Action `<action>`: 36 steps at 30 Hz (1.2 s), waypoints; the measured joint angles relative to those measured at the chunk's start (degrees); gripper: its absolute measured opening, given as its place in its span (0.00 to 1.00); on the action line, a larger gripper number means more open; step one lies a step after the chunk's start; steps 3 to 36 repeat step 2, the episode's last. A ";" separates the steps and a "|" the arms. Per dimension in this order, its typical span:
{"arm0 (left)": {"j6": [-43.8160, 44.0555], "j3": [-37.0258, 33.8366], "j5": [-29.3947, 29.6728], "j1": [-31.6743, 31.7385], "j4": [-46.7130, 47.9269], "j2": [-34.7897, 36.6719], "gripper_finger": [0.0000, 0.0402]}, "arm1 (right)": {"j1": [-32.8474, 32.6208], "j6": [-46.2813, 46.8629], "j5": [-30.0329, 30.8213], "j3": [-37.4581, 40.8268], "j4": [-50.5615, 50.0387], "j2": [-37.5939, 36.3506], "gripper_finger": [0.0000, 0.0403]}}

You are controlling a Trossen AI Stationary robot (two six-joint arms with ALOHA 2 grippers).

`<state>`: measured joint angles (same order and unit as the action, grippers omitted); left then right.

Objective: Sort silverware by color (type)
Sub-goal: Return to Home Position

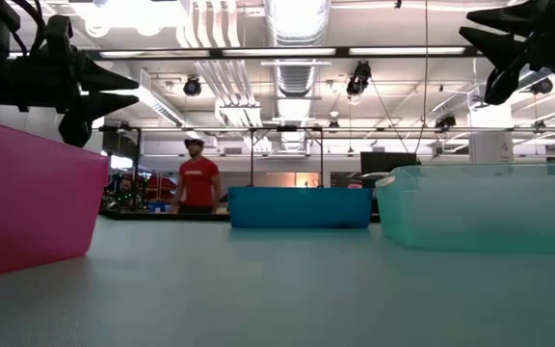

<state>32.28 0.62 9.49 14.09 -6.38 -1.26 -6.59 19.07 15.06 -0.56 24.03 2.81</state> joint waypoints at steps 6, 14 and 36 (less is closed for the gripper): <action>-0.01 0.00 0.01 0.00 -0.01 0.00 0.24 | 0.00 -0.02 0.00 0.00 0.00 -0.02 0.21; -0.01 0.00 0.01 0.00 -0.01 0.00 0.24 | 0.00 -0.02 0.00 0.00 0.00 -0.02 0.21; -0.01 0.00 0.01 0.00 -0.01 0.00 0.24 | 0.00 -0.02 0.00 0.00 0.00 -0.02 0.21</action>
